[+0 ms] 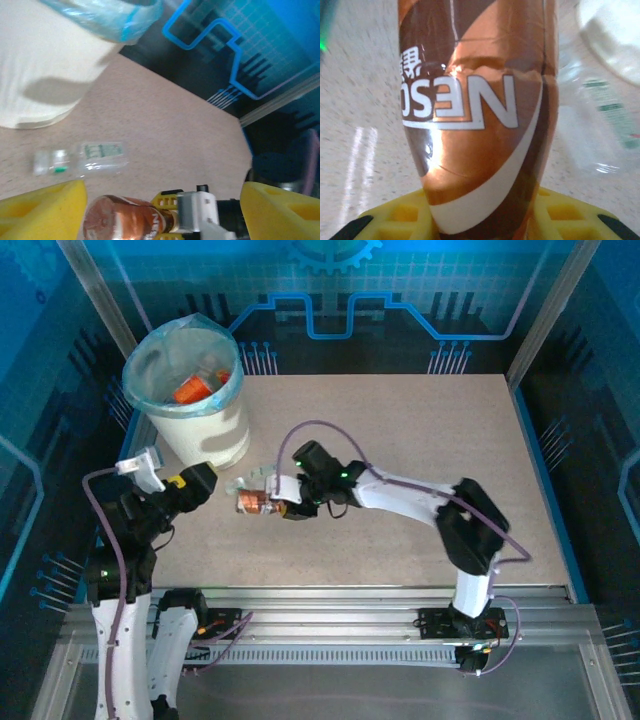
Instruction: Put the plastic bottles in the bin
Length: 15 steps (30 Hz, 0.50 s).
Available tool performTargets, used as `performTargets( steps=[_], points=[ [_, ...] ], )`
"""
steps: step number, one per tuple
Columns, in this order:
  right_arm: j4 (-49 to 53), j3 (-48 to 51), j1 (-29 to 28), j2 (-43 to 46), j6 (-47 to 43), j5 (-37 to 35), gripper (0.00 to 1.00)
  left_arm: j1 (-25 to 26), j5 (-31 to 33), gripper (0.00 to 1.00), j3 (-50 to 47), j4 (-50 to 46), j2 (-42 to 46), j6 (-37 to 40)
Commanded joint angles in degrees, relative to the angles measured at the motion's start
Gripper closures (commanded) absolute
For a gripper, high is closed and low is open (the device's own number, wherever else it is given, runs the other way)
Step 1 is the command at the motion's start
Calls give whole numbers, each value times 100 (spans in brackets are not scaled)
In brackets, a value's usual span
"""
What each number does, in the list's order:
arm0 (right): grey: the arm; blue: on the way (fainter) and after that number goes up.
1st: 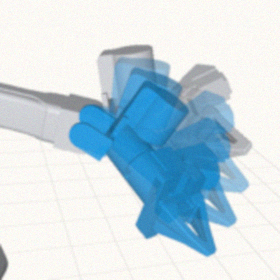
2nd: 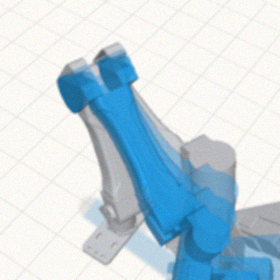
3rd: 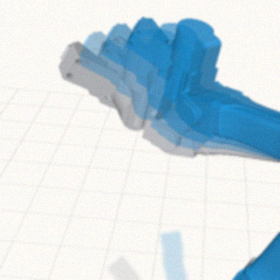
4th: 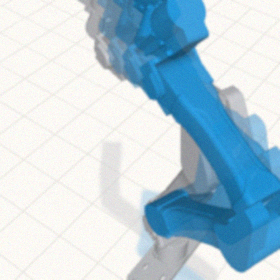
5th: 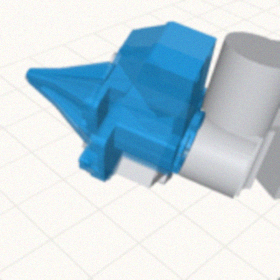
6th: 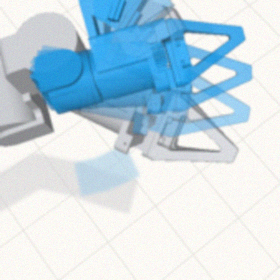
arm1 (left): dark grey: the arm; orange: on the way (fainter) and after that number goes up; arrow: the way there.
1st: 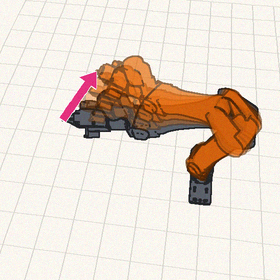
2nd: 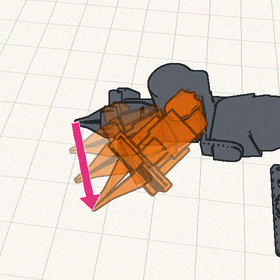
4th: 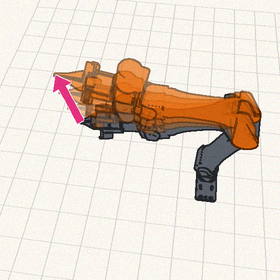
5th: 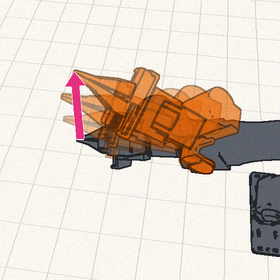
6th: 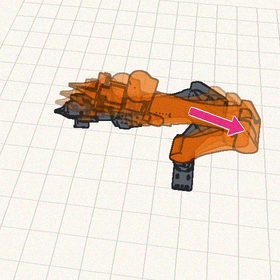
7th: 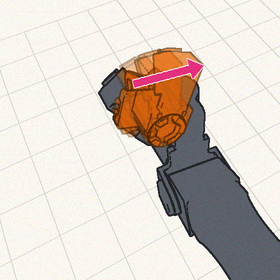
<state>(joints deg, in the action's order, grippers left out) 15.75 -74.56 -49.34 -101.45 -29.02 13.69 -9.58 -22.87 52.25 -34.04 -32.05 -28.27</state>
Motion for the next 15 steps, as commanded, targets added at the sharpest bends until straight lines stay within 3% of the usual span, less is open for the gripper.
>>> performTargets(
  steps=[1, 7, 11, 15],
  points=[
    [-527, 403, 270, 775, 1128, 603, 68, 71, -868, 14, 130, 773, -277, -586],
    [-600, 684, 310, 1493, 1719, 779, 67, 1012, -1084, 6, 163, 1199, -687, -644],
    [-607, 732, 302, 1747, 1818, 854, 67, 1848, -815, 5, 237, 1218, -1009, -456],
    [-699, 841, 244, 1995, 1794, 837, 67, 2215, -509, 8, 297, 1217, -1293, -469]
  ],
)
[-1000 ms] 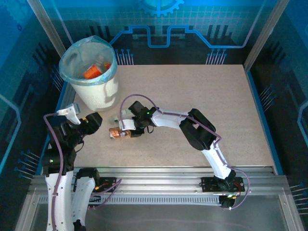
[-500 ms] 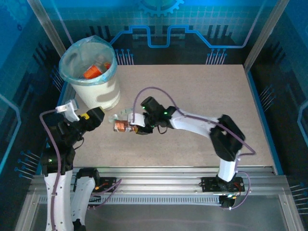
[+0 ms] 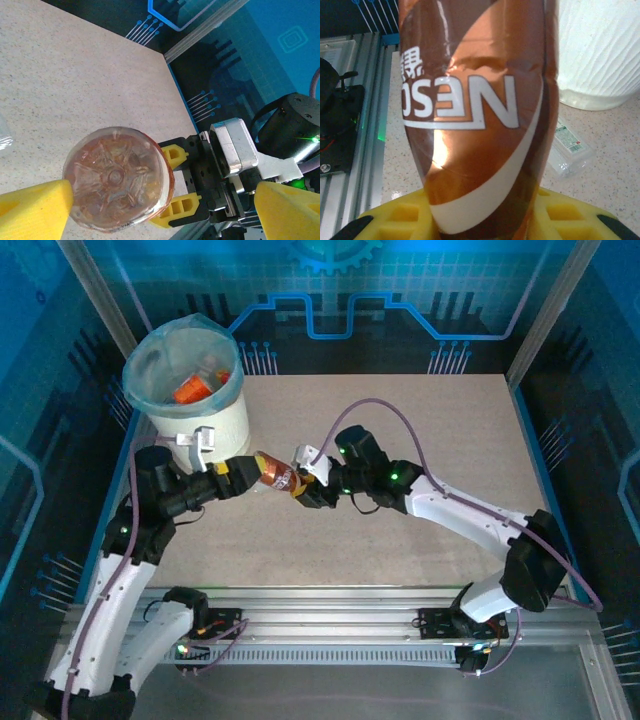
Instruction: Put the plastic bottles in the bin
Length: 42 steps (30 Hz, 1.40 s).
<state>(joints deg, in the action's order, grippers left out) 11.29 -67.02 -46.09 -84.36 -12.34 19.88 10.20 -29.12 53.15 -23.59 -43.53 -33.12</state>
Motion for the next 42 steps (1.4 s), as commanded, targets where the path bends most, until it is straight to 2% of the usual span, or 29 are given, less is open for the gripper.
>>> performTargets(
  steps=[1, 9, 16, 19, 22, 26, 29, 34, 35, 39, 40, 41, 42],
  points=[
    [-270, 114, -85, 341, 128, 223, 67, 290, 196, 9, 210, 159, -189, 22],
    [-245, 275, -123, 612, 135, 14, 67, 500, 578, 10, 83, 271, -272, -150],
    [-199, 330, -154, 721, 197, -416, 67, 511, 962, 7, 31, 153, -194, -150],
    [-227, 355, -188, 733, 205, -387, 67, 510, 920, 8, -51, 260, -154, -211],
    [-360, 392, -266, 740, 206, -375, 66, 510, 572, 14, -134, 489, -240, -369],
    [-470, 368, -330, 676, 257, -459, 65, 536, 148, 27, -130, 610, -469, -555],
    [-447, 330, -330, 627, 364, -671, 64, 554, 144, 39, -129, 608, -521, -647],
    [-462, 317, -331, 623, 450, -817, 61, 554, 275, 48, -70, 704, -416, -708],
    [-463, 305, -331, 638, 477, -872, 58, 554, 351, 49, -37, 707, -395, -728],
    [-549, 297, -339, 724, 591, -1201, 27, 554, 849, 51, 224, 614, -340, -757],
    [-549, 275, -345, 744, 605, -1328, 11, 554, 1051, 51, 336, 576, -332, -742],
    [-507, 233, -350, 740, 638, -1506, 0, 545, 1289, 51, 482, 530, -351, -671],
    [-431, 172, -356, 731, 670, -1716, 0, 538, 1532, 51, 683, 448, -390, -540]
  ],
)
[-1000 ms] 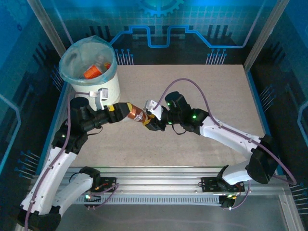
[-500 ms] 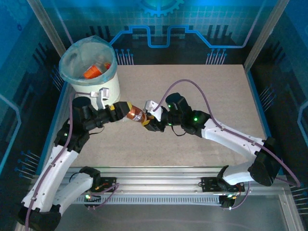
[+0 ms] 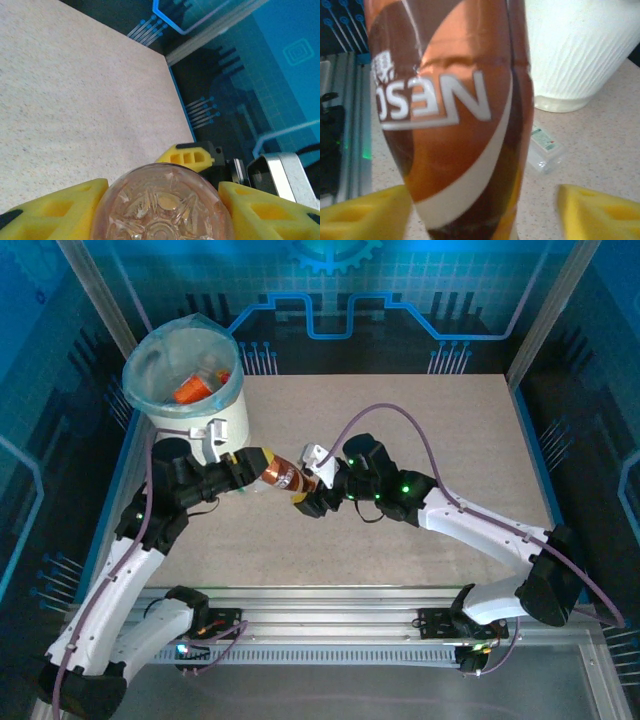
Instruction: Put the plastic bottles in the bin
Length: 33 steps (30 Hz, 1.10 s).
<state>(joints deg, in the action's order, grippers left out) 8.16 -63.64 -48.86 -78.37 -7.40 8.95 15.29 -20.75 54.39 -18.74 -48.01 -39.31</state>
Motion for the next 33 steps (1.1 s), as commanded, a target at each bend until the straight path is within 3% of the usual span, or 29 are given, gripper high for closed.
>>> performTargets(
  steps=[1, 6, 9, 14, 20, 25, 27, 30, 33],
  points=[
    [-49, -215, -70, 135, 190, -778, 0, 21, 928, 51, 777, -132, 10, 230],
    [19, -233, -47, 220, 203, -1288, 0, -150, 2593, 52, 2464, -689, -684, 1454],
    [108, -226, 7, 240, 126, -1299, 0, -624, 2833, 52, 3215, -558, -1185, 1838],
    [422, -334, 112, 251, -21, -1236, 0, -1929, 2468, 53, 3921, -150, -1978, 1473],
    [710, -435, 232, 292, -200, -1205, 0, -2838, 2254, 54, 4328, -2, -3020, 1071],
    [869, -500, 321, 290, -223, -1085, 0, -3422, 1284, 54, 4053, 825, -3725, -104],
    [909, -509, 336, 266, -210, -1042, 0, -3454, 1164, 46, 4063, 946, -3991, -244],
    [993, -537, 333, 224, -158, -969, 0, -3454, 1051, 22, 4208, 775, -4240, -167],
    [1003, -518, 334, 173, -101, -922, 0, -3456, 1053, 15, 4153, 734, -4218, -75]
  ],
)
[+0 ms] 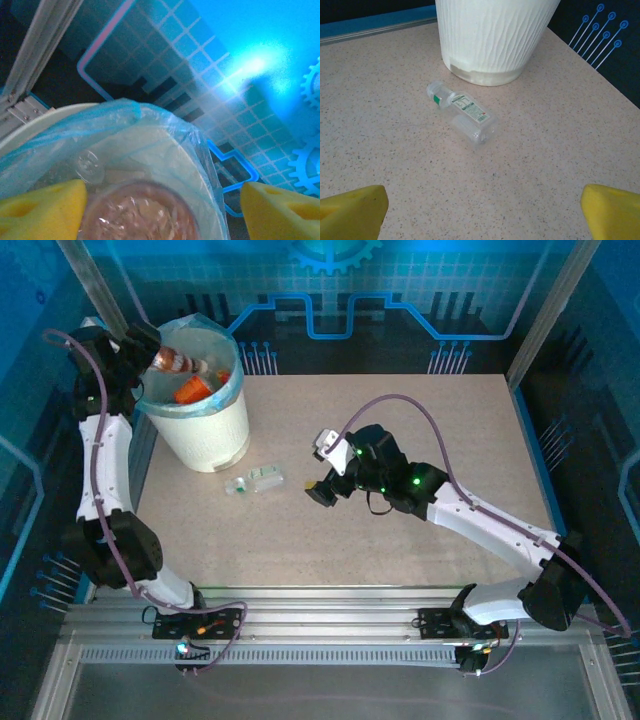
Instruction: Put the plastic bottles in the bin
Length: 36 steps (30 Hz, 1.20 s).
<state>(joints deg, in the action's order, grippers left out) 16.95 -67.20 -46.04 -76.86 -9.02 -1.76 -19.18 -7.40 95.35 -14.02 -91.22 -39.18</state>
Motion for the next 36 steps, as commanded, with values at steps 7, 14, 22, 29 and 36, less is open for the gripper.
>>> performTargets(
  steps=[7, 14, 22, 29, 36],
  points=[
    [122, -299, 45, -263, 152, 350, 0, -7, -148, 16, -29, -28, 393, 452],
    [184, -776, 36, -881, -41, 659, 0, 44, -271, 25, -30, -410, 498, 870],
    [323, -1793, 12, -2385, -1475, 1023, 0, 679, -484, 26, -623, -696, 1296, 1528],
    [414, -2802, 0, -3781, -2465, 1042, 0, 1307, -747, 23, -2584, -356, 3044, 2259],
    [763, -3878, -41, -5042, -3023, 1028, 0, 1537, -1080, 21, -4823, -268, 5140, 2637]
  ],
)
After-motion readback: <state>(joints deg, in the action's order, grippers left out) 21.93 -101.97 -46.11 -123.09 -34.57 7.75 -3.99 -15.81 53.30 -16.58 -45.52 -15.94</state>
